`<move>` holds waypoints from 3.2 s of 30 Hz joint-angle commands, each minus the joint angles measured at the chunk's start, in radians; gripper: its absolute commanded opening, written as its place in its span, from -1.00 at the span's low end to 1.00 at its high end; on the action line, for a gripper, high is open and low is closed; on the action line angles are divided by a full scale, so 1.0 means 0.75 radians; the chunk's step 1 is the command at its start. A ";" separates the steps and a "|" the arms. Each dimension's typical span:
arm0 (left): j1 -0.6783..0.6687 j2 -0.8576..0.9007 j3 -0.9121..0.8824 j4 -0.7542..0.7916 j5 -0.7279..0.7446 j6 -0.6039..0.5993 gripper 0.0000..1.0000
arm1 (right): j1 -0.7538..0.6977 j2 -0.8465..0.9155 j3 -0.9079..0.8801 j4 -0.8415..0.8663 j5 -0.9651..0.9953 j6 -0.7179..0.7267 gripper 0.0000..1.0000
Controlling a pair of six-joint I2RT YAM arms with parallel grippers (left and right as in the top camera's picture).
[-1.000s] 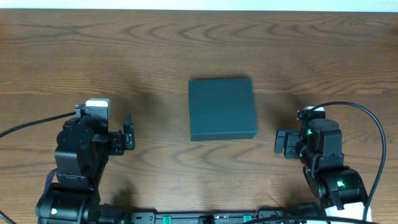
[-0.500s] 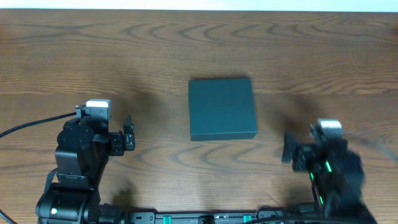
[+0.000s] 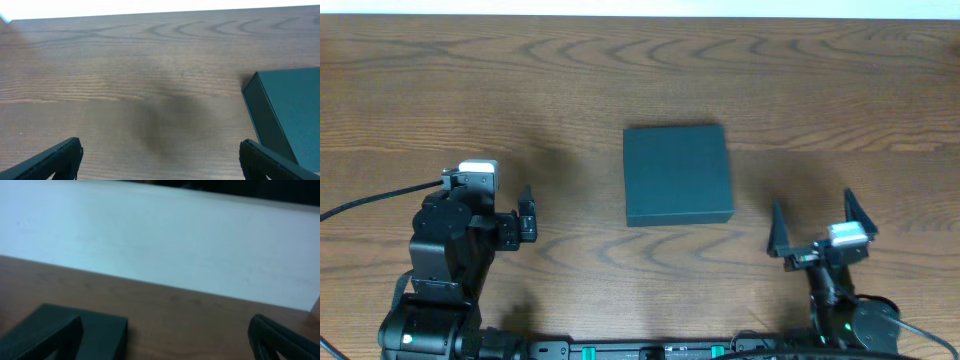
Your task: Pack container
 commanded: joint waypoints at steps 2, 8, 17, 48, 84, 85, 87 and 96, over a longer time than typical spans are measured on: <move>-0.001 -0.001 -0.006 0.001 -0.024 -0.016 0.97 | 0.004 -0.005 -0.214 0.152 0.071 -0.042 0.99; -0.001 -0.001 -0.006 0.000 -0.024 -0.016 0.97 | -0.001 -0.005 -0.344 0.164 0.070 -0.024 0.99; -0.001 -0.001 -0.006 0.001 -0.024 -0.016 0.97 | -0.054 -0.005 -0.344 0.163 0.074 -0.028 0.98; -0.001 -0.001 -0.006 0.000 -0.024 -0.016 0.97 | -0.054 -0.005 -0.343 0.176 0.216 0.168 0.99; 0.004 -0.242 -0.008 -0.132 -0.032 0.070 0.97 | -0.056 -0.004 -0.343 0.178 0.180 0.166 0.98; 0.003 -0.313 -0.008 -0.209 0.019 0.070 0.97 | -0.056 -0.004 -0.343 0.178 0.180 0.167 0.99; 0.003 -0.419 -0.011 -0.333 0.078 0.069 0.97 | -0.056 -0.004 -0.343 0.178 0.180 0.166 0.99; 0.004 -0.829 -0.362 -0.269 0.178 0.070 0.97 | -0.056 -0.004 -0.343 0.178 0.180 0.167 0.99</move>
